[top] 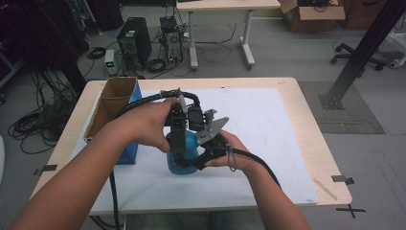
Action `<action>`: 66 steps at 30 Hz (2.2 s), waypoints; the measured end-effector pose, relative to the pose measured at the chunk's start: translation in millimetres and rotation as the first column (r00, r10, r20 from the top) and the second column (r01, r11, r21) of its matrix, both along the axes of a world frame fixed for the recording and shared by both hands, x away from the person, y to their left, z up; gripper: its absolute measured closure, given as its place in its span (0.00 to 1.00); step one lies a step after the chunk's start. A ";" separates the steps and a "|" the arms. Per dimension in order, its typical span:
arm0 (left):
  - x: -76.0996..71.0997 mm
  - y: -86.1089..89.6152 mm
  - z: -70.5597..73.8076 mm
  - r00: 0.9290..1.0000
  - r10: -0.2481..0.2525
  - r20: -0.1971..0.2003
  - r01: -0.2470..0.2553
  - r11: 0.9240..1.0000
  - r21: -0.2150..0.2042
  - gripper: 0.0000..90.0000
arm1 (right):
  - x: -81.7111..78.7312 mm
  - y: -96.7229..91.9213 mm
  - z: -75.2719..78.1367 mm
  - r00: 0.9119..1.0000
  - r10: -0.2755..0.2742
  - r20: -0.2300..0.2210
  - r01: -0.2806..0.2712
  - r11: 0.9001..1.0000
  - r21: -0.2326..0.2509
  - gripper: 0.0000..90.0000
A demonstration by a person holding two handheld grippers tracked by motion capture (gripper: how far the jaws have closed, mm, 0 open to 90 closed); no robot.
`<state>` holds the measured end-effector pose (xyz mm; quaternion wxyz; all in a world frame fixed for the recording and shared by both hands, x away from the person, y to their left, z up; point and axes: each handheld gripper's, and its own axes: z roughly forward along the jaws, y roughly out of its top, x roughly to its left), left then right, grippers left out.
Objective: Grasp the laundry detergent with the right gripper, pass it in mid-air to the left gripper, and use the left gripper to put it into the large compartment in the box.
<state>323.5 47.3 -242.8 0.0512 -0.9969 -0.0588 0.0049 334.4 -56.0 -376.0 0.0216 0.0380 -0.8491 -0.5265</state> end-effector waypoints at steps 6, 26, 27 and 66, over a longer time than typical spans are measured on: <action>-0.9 -0.1 -0.6 1.000 -0.010 0.014 0.010 1.000 0.012 0.02 | 0.6 0.7 1.1 1.000 -0.002 0.012 0.002 1.000 0.007 0.50; -0.4 0.6 -2.9 0.999 -0.018 0.026 0.018 1.000 0.010 0.13 | 0.9 2.6 3.4 1.000 -0.002 0.012 0.002 1.000 0.014 0.50; -0.2 0.9 -3.2 1.000 -0.017 0.026 0.016 1.000 0.008 0.13 | 1.0 2.5 3.3 1.000 -0.003 0.012 0.003 1.000 0.014 0.50; -2.0 2.7 -1.4 0.999 -0.030 0.026 0.030 1.000 0.003 0.43 | -1.4 4.1 3.9 1.000 -0.003 0.016 0.003 1.000 0.020 0.50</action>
